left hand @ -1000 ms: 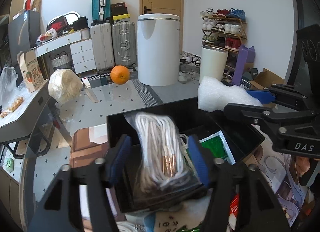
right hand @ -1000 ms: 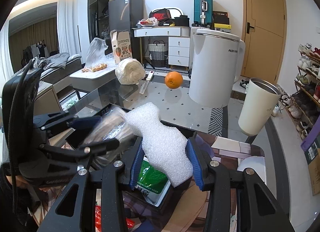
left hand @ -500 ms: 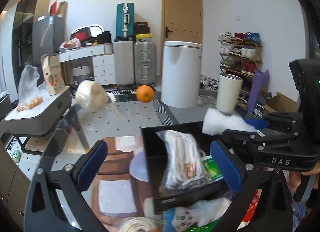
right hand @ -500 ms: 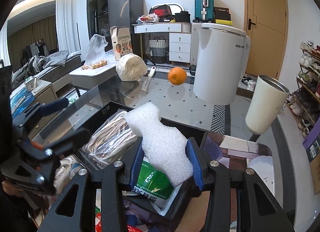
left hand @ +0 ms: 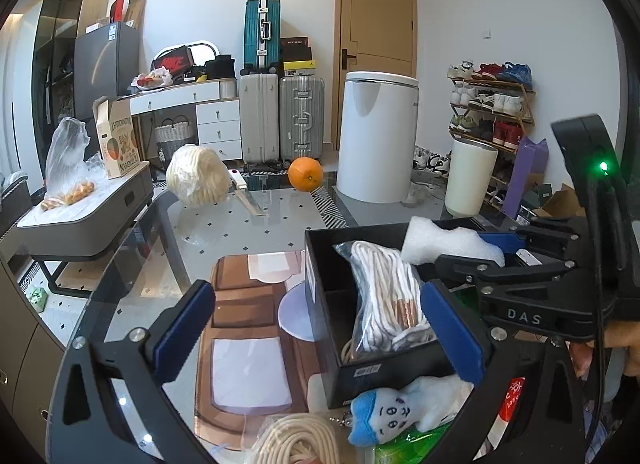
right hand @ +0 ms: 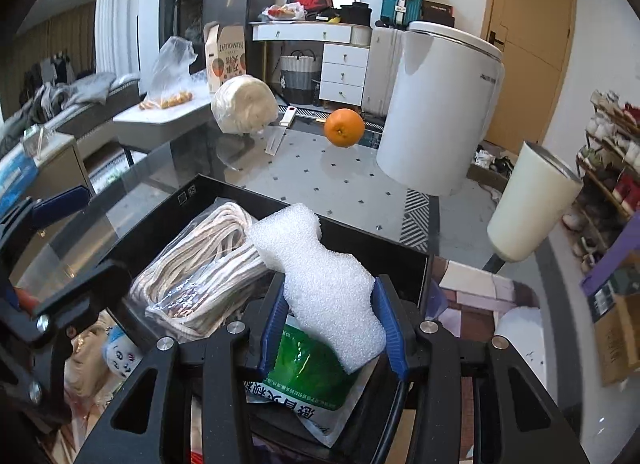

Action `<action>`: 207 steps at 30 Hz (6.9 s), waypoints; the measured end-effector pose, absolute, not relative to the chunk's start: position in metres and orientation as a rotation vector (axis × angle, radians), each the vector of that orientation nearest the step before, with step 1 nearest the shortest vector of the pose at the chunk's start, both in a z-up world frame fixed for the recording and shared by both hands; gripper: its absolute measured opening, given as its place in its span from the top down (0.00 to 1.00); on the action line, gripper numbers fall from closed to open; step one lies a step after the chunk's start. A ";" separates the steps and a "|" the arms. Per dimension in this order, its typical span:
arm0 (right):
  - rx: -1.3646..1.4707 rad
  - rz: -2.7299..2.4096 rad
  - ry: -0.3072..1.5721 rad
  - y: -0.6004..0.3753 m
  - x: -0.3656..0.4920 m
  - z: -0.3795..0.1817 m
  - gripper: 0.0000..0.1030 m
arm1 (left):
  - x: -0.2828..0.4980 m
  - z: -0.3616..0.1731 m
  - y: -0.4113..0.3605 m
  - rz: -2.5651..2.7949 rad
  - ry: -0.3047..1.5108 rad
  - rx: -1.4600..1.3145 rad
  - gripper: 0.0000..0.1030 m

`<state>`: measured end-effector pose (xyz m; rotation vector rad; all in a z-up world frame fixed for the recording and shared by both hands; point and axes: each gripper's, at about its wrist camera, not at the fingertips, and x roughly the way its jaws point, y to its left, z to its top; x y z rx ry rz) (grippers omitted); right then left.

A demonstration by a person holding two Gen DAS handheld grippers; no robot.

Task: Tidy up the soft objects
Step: 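Lower the white foam into the box and open the right gripper, then close the left gripper on the bagged coiled white rope while the right moves to the red packet, then grasp the red balloon glue packet with the right gripper while the left holds the rope bag, then lift the rope bag and red packet and carry them over the black box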

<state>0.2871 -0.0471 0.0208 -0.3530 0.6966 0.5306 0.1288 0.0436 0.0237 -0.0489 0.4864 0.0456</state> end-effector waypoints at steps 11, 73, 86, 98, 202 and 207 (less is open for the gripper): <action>-0.439 0.556 0.769 -0.037 0.295 0.022 0.54 | 0.126 0.023 0.042 0.044 0.492 -0.045 0.00; -0.258 0.664 0.883 -0.098 0.194 -0.018 0.01 | 0.064 -0.016 0.044 0.093 0.733 -0.013 0.00; -0.281 0.600 0.939 -0.113 0.198 -0.031 0.01 | 0.069 -0.020 0.046 0.091 0.775 -0.032 0.00; -0.276 0.601 0.918 -0.110 0.192 -0.029 0.01 | 0.076 -0.025 0.049 0.123 0.821 -0.034 0.08; -0.193 0.671 0.626 -0.118 0.222 0.055 0.55 | 0.103 0.048 0.024 -0.032 0.531 -0.083 0.59; -0.196 0.677 0.636 -0.114 0.230 0.053 0.55 | 0.118 0.048 0.022 -0.038 0.545 -0.065 0.59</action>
